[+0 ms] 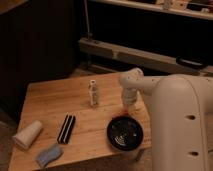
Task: Drag the pepper across the table
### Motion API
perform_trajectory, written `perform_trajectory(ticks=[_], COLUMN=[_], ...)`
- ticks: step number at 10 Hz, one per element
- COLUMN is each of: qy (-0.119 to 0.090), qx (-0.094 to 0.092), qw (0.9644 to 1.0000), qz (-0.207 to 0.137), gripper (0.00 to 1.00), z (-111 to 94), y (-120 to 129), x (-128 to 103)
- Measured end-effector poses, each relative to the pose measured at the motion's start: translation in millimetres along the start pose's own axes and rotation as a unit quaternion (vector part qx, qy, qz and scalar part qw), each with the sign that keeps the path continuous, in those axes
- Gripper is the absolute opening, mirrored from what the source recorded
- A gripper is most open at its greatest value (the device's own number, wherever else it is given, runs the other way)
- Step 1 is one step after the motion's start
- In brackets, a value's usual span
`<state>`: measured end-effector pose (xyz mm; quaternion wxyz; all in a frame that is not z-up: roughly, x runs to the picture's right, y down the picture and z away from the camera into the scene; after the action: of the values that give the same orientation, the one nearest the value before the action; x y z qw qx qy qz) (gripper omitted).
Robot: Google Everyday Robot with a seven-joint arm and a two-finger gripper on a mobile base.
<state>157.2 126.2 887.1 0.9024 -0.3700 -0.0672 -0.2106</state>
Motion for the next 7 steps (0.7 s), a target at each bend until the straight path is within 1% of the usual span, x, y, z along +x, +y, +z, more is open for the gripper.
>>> perform_trajectory(ticks=[1,3,4,7], qy=[0.002,0.002,0.003,-0.002], qx=[-0.001,-0.004,-0.008,-0.015], qw=[1.0,0.9999,0.9998,0.9996], qz=[0.005,0.012,0.019,0.025], gripper=[0.19,0.19,0.19,0.19], z=[-2,-4,-4,5], y=[5,8,15,25], x=[6,8,14,12])
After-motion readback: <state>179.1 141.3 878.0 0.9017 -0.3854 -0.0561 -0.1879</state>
